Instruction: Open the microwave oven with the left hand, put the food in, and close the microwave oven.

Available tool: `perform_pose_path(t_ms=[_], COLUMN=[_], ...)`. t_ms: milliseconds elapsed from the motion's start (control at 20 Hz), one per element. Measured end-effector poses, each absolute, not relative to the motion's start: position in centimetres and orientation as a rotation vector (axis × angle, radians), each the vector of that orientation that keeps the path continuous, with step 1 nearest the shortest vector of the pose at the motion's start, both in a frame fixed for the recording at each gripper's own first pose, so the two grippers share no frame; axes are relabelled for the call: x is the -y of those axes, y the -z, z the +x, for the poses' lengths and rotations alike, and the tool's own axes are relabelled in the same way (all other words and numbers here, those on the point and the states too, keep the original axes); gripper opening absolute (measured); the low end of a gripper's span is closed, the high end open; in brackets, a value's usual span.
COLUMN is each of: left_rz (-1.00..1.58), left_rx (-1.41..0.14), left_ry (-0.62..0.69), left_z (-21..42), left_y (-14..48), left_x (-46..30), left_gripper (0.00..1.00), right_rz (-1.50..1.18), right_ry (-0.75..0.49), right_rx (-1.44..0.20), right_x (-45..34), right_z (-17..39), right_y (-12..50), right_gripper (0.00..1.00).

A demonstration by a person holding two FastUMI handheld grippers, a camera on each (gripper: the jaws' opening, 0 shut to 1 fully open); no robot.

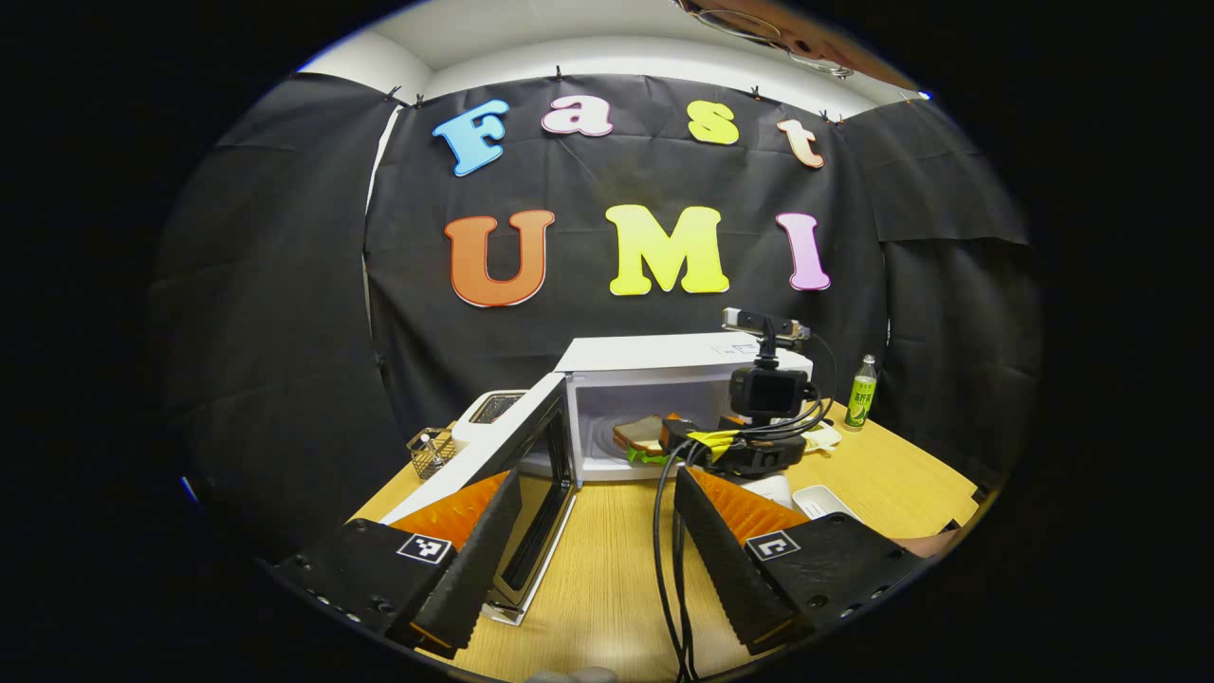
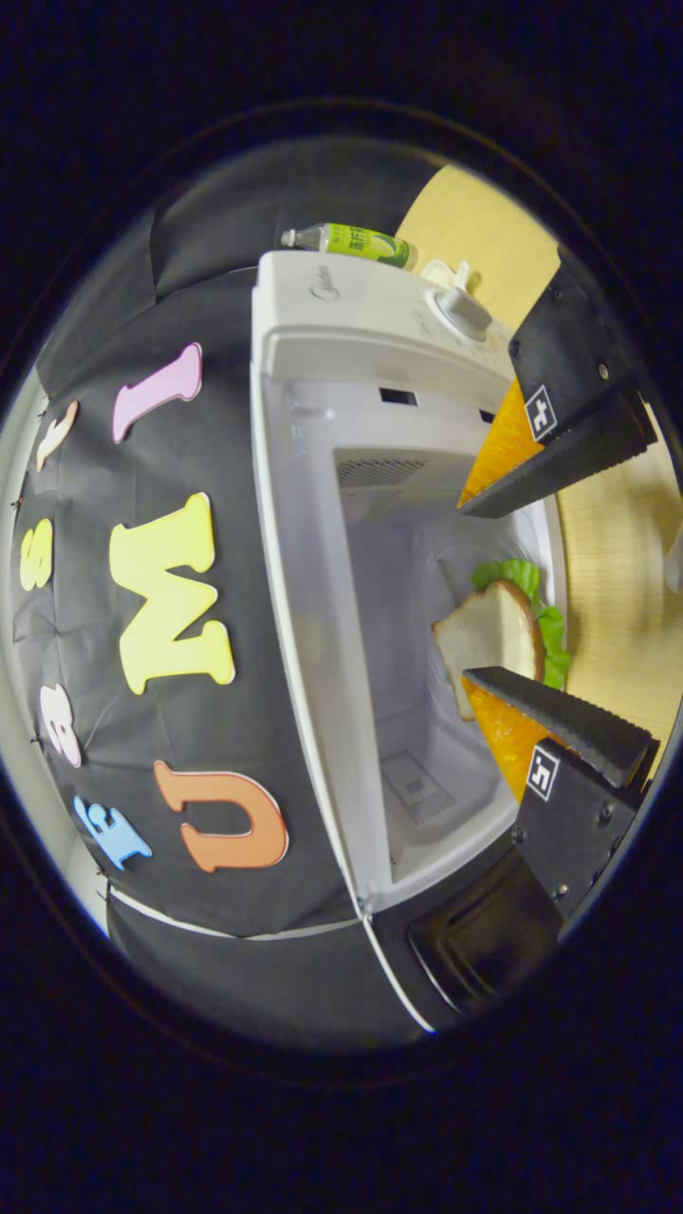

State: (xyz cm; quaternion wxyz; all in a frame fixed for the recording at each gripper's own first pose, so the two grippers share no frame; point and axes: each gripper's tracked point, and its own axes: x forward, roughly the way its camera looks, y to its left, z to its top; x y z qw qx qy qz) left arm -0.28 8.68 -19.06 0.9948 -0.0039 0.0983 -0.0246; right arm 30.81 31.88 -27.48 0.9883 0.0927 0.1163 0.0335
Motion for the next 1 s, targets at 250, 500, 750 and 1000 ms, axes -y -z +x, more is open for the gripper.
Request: perform_pose_path(t_ms=[250,500,750,1000], left_rz=[0.023,0.035,0.039,0.031], left_rx=[-0.179,-0.147,-0.107,-0.100], left_ry=[0.050,0.041,0.024,0.027], left_z=[-0.9,-1.7,-2.2,-2.5], left_y=[17.0,14.5,12.4,12.0], left_x=[-9.3,-10.1,-11.5,-13.1], left_gripper=[0.96,0.97,0.95,0.55], right_rz=[0.134,0.020,-0.053,-0.082], right_ry=[-0.125,-0.147,-0.124,-0.051], right_rx=[-0.192,-0.149,-0.164,-0.155], right_x=[-27.8,-21.1,-14.6,-9.7], right_z=[25.0,17.8,12.4,7.7], right_y=[21.0,14.7,10.8,8.5], right_gripper=[0.92,1.00,1.00,0.92])
